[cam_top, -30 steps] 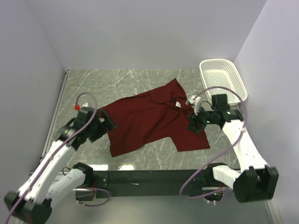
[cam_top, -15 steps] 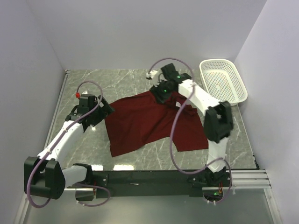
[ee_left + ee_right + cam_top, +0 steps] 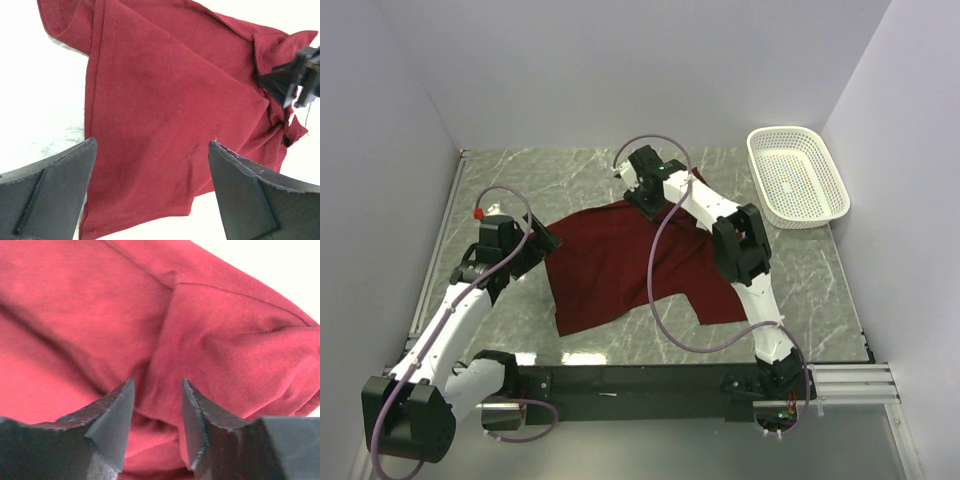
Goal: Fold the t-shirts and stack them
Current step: Flatten the tshirt out
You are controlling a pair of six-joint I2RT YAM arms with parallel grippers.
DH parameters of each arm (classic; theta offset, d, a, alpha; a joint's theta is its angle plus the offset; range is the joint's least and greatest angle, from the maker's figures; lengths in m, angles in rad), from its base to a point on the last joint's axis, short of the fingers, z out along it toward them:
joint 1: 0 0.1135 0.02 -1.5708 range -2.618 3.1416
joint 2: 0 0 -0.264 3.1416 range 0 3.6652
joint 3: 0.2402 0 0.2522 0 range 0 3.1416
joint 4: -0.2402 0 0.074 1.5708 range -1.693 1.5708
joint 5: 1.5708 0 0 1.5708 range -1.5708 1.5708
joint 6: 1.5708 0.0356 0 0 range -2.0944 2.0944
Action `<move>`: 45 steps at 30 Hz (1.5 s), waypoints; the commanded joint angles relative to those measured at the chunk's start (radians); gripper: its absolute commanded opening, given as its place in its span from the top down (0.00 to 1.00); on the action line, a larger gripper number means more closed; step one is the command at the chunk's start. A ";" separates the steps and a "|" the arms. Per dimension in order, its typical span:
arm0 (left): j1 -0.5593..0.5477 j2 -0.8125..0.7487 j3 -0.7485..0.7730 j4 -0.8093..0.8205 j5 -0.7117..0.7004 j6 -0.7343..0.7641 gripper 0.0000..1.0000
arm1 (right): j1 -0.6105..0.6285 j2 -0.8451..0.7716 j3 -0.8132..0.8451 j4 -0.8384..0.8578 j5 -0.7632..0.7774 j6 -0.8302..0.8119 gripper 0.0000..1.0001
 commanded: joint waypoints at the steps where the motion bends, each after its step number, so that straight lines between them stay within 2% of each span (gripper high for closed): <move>1: 0.007 -0.033 0.000 -0.011 -0.002 0.027 0.01 | -0.003 0.028 0.054 -0.019 0.099 0.004 0.51; 6: 0.012 -0.056 -0.015 -0.016 0.000 0.033 0.01 | -0.003 0.047 0.041 -0.026 0.088 -0.002 0.60; 9: 0.015 -0.060 -0.021 -0.014 0.003 0.032 0.01 | -0.003 0.050 0.044 -0.020 0.106 -0.011 0.70; 10: 0.015 -0.062 -0.023 -0.011 0.004 0.033 0.00 | -0.003 0.050 0.048 -0.006 0.119 -0.016 0.78; 12: 0.015 -0.062 -0.024 -0.010 0.007 0.033 0.01 | -0.003 0.041 0.050 0.024 0.174 -0.034 0.85; 14: 0.017 -0.060 -0.020 -0.011 0.009 0.036 0.00 | -0.003 0.022 0.039 0.102 0.250 -0.076 1.00; 18: 0.017 -0.053 0.003 -0.037 0.003 0.052 0.01 | 0.000 0.042 0.106 0.201 0.323 -0.160 1.00; 21: 0.017 -0.046 0.014 -0.049 -0.003 0.056 0.01 | 0.002 0.099 0.244 0.289 0.405 -0.217 1.00; 24: 0.018 -0.040 0.023 -0.059 -0.019 0.055 0.01 | 0.011 0.079 0.204 0.713 0.577 -0.251 1.00; 25: 0.018 -0.040 0.025 -0.059 -0.020 0.052 0.01 | 0.020 0.067 0.153 0.949 0.590 -0.267 0.99; 26: 0.018 -0.039 0.026 -0.059 -0.020 0.050 0.01 | 0.023 0.064 0.162 0.996 0.584 -0.271 0.77; 27: 0.018 -0.039 0.030 -0.059 -0.019 0.048 0.01 | 0.026 0.067 0.191 0.979 0.559 -0.259 0.53; 28: 0.018 -0.037 0.027 -0.057 -0.017 0.042 0.01 | 0.035 0.068 0.227 0.941 0.521 -0.251 0.12; 30: 0.018 -0.036 0.023 -0.043 -0.013 0.039 0.01 | 0.054 0.044 0.191 0.955 0.508 -0.271 0.11; 34: 0.020 -0.017 0.011 -0.008 0.000 0.033 0.01 | 0.057 -0.067 -0.061 0.988 0.481 -0.253 0.09; 36: 0.020 0.007 0.007 0.010 0.004 0.035 0.01 | 0.043 -0.134 -0.128 0.950 0.456 -0.226 0.09; 37: 0.020 0.016 0.005 0.029 0.007 0.036 0.01 | 0.037 -0.153 -0.158 0.843 0.432 -0.185 0.09; 38: 0.021 0.039 0.005 0.036 0.009 0.038 0.01 | 0.011 -0.192 -0.162 0.752 0.309 -0.164 0.10; 39: 0.026 0.053 0.005 0.041 0.018 0.038 0.01 | -0.009 -0.215 -0.160 0.540 0.180 -0.148 0.18; 40: 0.027 0.065 0.005 0.055 0.024 0.039 0.01 | -0.027 -0.237 -0.162 0.444 0.057 -0.139 0.23; 41: 0.029 0.097 0.008 0.058 0.026 0.038 0.01 | -0.050 -0.277 -0.171 0.370 -0.140 -0.131 0.26; 42: 0.030 0.113 0.011 0.061 0.036 0.036 0.01 | -0.087 -0.297 -0.204 0.265 -0.209 -0.125 0.32; 44: 0.032 0.166 0.020 0.061 0.047 0.036 0.01 | -0.121 -0.367 -0.272 0.209 -0.297 -0.117 0.33; 45: 0.034 0.187 0.023 0.058 0.052 0.035 0.01 | -0.150 -0.398 -0.362 0.184 -0.335 -0.117 0.33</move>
